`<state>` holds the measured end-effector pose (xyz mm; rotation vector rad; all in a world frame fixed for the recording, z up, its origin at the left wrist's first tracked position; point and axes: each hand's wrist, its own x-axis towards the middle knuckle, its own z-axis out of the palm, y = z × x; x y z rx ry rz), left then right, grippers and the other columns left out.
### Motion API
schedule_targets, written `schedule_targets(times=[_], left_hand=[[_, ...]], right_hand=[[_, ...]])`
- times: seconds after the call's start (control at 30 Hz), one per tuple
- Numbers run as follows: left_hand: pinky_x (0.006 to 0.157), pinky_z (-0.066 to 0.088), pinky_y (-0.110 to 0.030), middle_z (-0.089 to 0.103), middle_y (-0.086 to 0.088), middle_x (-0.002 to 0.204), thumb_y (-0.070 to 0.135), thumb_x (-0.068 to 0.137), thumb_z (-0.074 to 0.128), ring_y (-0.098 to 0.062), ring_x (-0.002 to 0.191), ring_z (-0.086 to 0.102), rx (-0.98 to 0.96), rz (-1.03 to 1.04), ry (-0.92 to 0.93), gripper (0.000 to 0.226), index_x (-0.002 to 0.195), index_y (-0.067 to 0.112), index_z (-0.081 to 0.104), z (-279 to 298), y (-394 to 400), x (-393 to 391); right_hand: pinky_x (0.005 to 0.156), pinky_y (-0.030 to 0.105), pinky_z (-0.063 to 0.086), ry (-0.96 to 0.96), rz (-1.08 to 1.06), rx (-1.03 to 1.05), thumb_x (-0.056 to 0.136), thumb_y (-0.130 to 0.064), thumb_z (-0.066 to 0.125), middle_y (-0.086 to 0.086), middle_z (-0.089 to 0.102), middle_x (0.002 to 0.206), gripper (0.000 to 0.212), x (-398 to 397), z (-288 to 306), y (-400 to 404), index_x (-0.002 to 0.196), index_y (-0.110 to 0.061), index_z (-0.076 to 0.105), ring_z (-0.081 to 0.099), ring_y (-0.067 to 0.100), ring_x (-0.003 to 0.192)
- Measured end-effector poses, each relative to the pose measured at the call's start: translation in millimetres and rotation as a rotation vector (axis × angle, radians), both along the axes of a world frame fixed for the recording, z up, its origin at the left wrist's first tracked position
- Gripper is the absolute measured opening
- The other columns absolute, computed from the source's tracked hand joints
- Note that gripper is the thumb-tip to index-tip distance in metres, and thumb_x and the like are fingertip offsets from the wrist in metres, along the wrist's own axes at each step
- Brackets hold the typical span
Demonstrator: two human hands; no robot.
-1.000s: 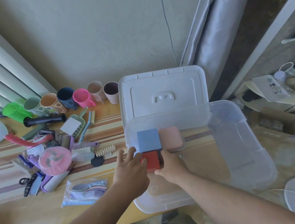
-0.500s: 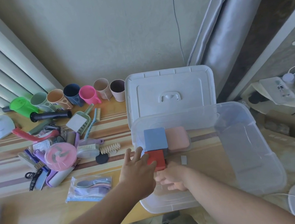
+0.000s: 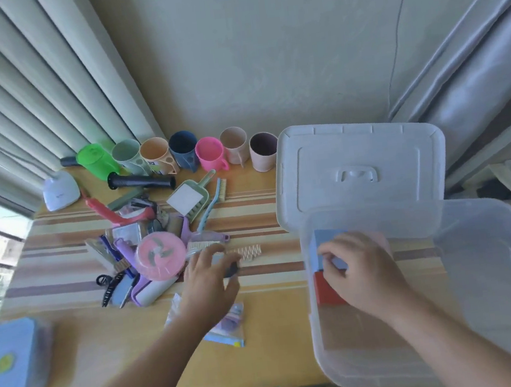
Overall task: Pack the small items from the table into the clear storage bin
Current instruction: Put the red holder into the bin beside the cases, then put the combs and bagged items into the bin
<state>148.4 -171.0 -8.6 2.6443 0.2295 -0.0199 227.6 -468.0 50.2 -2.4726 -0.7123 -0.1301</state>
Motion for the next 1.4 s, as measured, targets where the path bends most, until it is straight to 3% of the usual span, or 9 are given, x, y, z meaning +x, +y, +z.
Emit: schedule_targets(times=[0.27,0.47,0.63,0.8,0.9,1.0,1.13,1.27,1.4], left_hand=[[0.107,0.043,-0.062,0.024,-0.012,0.156,0.040,0.066,0.084,-0.045,0.138,0.032,0.200,0.220,0.254,0.098,0.150,0.039,0.034,-17,143,-5],[0.113,0.040,-0.057,0.016,-0.009,0.161,0.056,0.064,0.086,-0.041,0.143,0.031,0.179,0.091,0.302,0.122,0.161,0.043,0.012,-47,180,2],[0.115,0.035,-0.060,0.021,-0.012,0.160,0.069,0.059,0.082,-0.041,0.142,0.027,0.211,0.059,0.168,0.118,0.158,0.040,0.025,-51,184,4],[0.123,0.019,-0.059,0.019,-0.015,0.167,0.074,0.061,0.077,-0.040,0.153,0.017,0.210,-0.148,0.013,0.119,0.160,0.040,0.021,-29,152,13],[0.105,0.043,-0.053,0.032,-0.010,0.162,0.060,0.061,0.088,-0.034,0.144,0.037,0.069,-0.270,-0.088,0.117,0.159,0.032,0.031,-16,125,18],[0.073,0.050,-0.040,0.050,-0.008,0.150,0.051,0.061,0.092,-0.032,0.115,0.063,-0.012,-0.256,-0.155,0.104,0.152,0.028,0.047,-6,109,18],[0.085,0.053,-0.036,0.053,-0.004,0.145,0.046,0.064,0.092,-0.023,0.124,0.058,-0.182,-0.252,-0.140,0.102,0.153,0.022,0.048,-8,99,5],[0.098,0.037,-0.005,0.045,0.019,0.147,0.045,0.069,0.088,0.003,0.123,0.049,-0.371,-0.229,0.059,0.125,0.165,0.031,0.010,-23,102,-19],[0.112,0.040,-0.032,0.032,0.011,0.163,0.044,0.078,0.081,-0.011,0.143,0.038,-0.305,-0.157,0.287,0.123,0.164,0.036,-0.007,-58,101,-48]], right_hand=[[0.088,0.043,0.055,0.347,0.297,-0.330,0.090,-0.023,0.066,0.002,0.045,0.139,0.057,31,-54,212,0.144,-0.027,0.050,0.045,0.030,0.129],[0.085,0.047,0.054,0.547,0.156,-0.495,0.091,-0.024,0.071,0.002,0.039,0.152,0.074,38,-115,274,0.150,-0.034,0.029,0.054,0.037,0.126],[0.096,0.042,0.051,0.591,-0.002,-0.257,0.086,-0.046,0.076,-0.002,0.057,0.140,0.071,36,-125,270,0.149,-0.031,0.047,0.057,0.028,0.127],[0.095,0.041,0.057,1.024,-0.232,0.188,0.078,-0.064,0.075,-0.018,0.070,0.121,0.062,36,-87,241,0.136,-0.051,0.057,0.069,0.013,0.109],[0.084,0.039,0.057,1.255,-0.189,0.473,0.080,-0.062,0.069,-0.008,0.079,0.099,0.036,30,-64,221,0.113,-0.049,0.073,0.070,0.020,0.087],[0.085,0.036,0.057,1.148,-0.054,0.402,0.081,-0.054,0.069,-0.009,0.074,0.118,0.049,21,-52,201,0.130,-0.052,0.065,0.070,0.018,0.094],[0.119,0.038,0.040,0.696,0.286,-0.144,0.070,-0.059,0.083,-0.020,0.014,0.169,0.122,4,-53,190,0.165,-0.049,0.006,0.026,0.010,0.156],[0.112,0.040,0.043,0.554,0.220,-0.177,0.066,-0.065,0.086,-0.010,0.030,0.160,0.132,-16,-64,190,0.167,-0.038,0.005,0.039,0.021,0.143],[0.114,0.039,0.042,0.480,0.188,-0.157,0.073,-0.052,0.087,-0.013,0.026,0.162,0.124,-32,-59,165,0.167,-0.033,0.010,0.035,0.020,0.143]])
